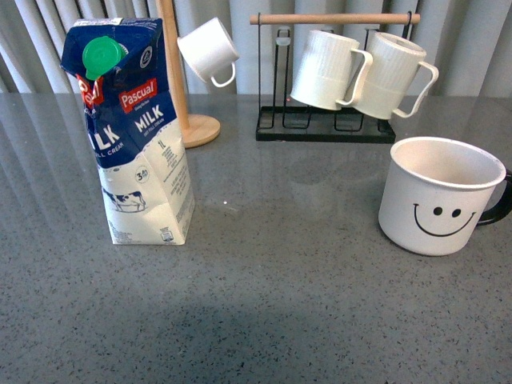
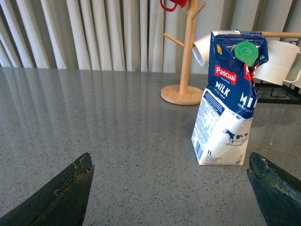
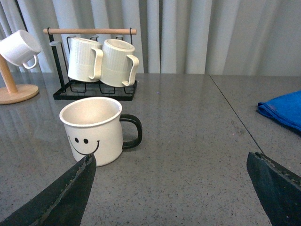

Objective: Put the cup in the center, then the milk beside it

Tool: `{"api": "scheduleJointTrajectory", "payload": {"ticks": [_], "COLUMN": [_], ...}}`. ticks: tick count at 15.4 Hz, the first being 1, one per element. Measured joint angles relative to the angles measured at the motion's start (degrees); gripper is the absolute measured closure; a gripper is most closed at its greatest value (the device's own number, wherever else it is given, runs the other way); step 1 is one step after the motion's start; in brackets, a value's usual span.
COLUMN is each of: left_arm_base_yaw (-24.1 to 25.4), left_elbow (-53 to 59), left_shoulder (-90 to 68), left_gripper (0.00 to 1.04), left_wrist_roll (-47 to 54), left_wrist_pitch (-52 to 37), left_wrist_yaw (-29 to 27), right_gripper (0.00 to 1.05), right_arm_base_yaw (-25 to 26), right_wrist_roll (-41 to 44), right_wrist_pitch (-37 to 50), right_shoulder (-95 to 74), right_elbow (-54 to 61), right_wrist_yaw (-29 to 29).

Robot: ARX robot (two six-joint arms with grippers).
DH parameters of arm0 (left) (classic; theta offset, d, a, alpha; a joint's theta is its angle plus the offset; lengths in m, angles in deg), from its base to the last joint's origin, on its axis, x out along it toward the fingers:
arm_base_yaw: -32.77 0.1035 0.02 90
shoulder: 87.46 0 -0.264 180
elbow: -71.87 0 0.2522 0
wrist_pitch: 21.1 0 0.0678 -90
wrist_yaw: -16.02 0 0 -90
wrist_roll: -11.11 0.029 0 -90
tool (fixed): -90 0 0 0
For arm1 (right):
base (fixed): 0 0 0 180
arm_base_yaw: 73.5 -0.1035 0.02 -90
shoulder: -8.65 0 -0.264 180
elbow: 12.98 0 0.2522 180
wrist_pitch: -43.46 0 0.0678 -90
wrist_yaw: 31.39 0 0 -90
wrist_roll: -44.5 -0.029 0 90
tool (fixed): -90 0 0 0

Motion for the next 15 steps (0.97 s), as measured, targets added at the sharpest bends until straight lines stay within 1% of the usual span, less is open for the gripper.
{"api": "scheduleJointTrajectory", "payload": {"ticks": [15], "left_arm_base_yaw": [0.0], "left_elbow": [0.0], "left_shoulder": [0.0], "left_gripper": [0.07], "left_wrist_roll": [-0.02], "left_wrist_pitch": [0.0], "left_wrist_yaw": [0.0], "right_gripper": [0.07], "right_arm_base_yaw": [0.0], "right_wrist_roll": [0.0], "right_wrist_pitch": [0.0], "right_shoulder": [0.0], "right_elbow": [0.02], "right_wrist_yaw": [0.0]}}
